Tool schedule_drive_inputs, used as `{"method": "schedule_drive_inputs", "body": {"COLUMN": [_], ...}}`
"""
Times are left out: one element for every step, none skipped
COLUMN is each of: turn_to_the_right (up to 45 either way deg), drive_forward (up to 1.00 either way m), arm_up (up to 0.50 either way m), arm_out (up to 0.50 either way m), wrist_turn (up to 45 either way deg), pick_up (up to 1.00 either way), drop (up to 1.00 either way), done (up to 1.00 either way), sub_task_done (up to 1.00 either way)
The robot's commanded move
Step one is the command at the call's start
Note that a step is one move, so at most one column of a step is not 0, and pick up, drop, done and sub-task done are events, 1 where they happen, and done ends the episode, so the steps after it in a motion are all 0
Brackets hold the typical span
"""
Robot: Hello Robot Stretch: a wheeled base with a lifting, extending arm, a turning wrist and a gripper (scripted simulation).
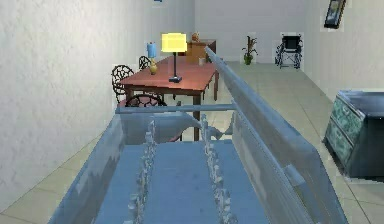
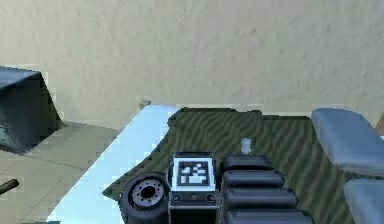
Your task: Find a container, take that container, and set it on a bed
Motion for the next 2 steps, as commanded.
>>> {"method": "schedule_drive_inputs", "body": {"turn_to_the_right": [-6.0, 45.0], "drive_forward": [0.00, 0.00], "arm_up": [0.00, 0.00], "arm_out": [0.00, 0.00], "wrist_turn": [0.0, 0.0], "pick_up": [0.00, 0.00], "drop": [0.00, 0.00], "done": [0.00, 0.00], "sub_task_done": [0.00, 0.00]}}
